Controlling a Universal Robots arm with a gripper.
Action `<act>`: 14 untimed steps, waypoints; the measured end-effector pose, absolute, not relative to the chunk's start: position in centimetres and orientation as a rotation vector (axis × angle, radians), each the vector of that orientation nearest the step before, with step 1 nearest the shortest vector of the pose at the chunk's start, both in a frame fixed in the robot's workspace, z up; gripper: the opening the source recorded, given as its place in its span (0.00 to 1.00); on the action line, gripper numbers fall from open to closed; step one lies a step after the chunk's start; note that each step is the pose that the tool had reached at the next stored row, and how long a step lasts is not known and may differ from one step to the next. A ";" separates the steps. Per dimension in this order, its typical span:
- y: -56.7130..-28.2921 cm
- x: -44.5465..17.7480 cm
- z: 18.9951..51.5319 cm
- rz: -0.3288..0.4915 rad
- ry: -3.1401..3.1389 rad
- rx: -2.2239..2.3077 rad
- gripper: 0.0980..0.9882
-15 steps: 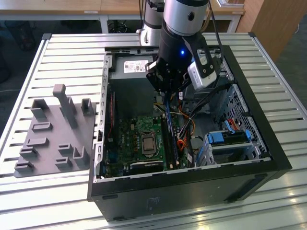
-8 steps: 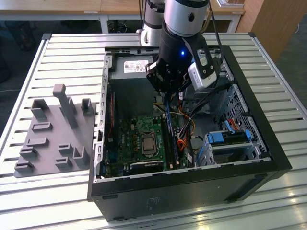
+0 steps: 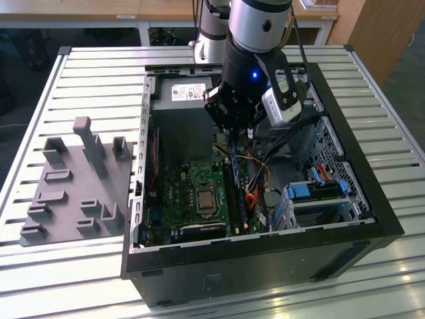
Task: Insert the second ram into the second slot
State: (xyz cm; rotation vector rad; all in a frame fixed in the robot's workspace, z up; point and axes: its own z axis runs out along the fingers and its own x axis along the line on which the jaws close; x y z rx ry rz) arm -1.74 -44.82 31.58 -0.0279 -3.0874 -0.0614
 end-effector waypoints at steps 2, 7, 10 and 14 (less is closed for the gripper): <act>-44.8 -1.7 31.5 -0.061 -3.087 -0.028 0.04; -44.8 -1.7 31.4 -0.061 -3.087 -0.028 0.04; -44.8 -1.7 31.2 -0.061 -3.087 -0.028 0.04; -44.8 -1.7 31.1 -0.061 -3.087 -0.028 0.04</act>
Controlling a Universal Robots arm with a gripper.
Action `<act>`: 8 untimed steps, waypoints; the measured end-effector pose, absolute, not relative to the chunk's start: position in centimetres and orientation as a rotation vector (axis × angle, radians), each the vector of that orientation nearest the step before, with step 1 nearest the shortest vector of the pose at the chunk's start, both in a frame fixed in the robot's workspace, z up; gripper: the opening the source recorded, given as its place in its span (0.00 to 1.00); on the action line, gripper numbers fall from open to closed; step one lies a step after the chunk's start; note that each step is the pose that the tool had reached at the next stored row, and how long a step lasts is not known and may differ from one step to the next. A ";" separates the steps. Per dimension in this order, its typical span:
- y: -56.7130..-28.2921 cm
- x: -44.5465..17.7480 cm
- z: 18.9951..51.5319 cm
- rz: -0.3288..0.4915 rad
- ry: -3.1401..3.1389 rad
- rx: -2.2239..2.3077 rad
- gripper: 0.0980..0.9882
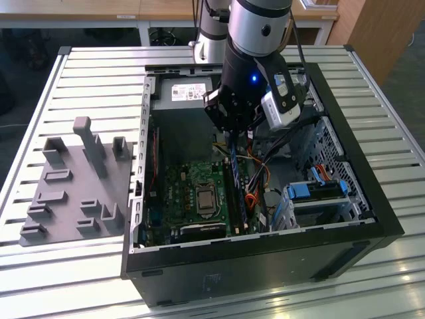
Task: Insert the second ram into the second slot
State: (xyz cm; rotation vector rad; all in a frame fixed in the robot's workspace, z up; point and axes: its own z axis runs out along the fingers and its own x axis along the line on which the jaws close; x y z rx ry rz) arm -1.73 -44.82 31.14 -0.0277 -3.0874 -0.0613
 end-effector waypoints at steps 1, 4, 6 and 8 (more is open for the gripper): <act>-44.8 -1.7 31.1 -0.061 -3.087 -0.028 0.04; -44.8 -1.7 31.1 -0.061 -3.087 -0.028 0.04; -44.8 -1.7 31.0 -0.061 -3.087 -0.028 0.04; -44.8 -1.7 31.0 -0.061 -3.087 -0.028 0.04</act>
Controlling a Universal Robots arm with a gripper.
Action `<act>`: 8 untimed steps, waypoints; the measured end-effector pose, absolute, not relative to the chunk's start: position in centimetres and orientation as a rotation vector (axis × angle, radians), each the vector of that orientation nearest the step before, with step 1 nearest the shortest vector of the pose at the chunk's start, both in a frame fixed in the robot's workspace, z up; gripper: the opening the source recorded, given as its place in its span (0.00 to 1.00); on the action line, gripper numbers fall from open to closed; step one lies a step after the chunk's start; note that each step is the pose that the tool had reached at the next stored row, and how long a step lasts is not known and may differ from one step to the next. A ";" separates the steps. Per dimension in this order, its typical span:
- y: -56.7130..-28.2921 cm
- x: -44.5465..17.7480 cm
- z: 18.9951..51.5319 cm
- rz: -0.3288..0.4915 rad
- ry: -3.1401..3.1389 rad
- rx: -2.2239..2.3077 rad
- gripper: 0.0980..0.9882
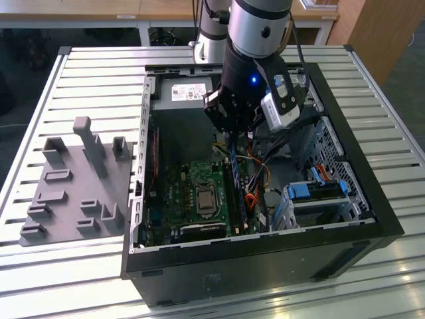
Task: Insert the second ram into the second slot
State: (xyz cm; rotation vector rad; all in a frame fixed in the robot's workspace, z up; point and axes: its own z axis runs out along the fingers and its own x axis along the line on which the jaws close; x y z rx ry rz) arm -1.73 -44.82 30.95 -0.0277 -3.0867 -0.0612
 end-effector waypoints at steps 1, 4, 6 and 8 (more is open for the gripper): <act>-44.8 -1.7 30.9 -0.061 -3.087 -0.028 0.04; -44.8 -1.7 30.9 -0.059 -3.087 -0.028 0.04; -44.8 -1.7 30.9 -0.057 -3.087 -0.028 0.04; -44.8 -1.7 30.8 -0.057 -3.086 -0.028 0.04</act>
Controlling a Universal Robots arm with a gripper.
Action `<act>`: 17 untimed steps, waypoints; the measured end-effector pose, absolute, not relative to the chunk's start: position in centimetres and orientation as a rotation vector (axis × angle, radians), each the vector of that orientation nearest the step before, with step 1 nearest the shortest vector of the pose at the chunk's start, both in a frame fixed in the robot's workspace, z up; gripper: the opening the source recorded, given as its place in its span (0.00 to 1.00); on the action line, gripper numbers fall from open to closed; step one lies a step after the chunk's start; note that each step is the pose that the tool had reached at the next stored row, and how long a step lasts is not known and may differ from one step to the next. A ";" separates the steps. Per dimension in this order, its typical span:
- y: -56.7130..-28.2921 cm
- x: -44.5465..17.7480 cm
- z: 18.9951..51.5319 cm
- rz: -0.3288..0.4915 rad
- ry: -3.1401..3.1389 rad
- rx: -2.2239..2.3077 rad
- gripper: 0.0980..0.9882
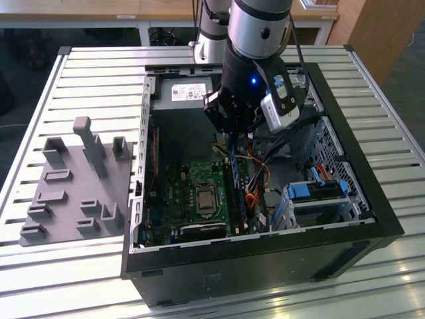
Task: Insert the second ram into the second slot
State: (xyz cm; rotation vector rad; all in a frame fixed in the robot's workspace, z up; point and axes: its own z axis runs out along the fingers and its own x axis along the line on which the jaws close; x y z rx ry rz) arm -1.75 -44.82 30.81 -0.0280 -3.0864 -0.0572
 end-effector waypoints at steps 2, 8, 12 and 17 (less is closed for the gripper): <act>-44.8 -1.8 30.8 -0.057 -3.085 -0.028 0.04; -44.8 -1.8 30.7 -0.056 -3.085 -0.028 0.04; -44.8 -1.8 30.7 -0.056 -3.085 -0.028 0.04; -44.8 -1.8 30.6 -0.056 -3.085 -0.028 0.04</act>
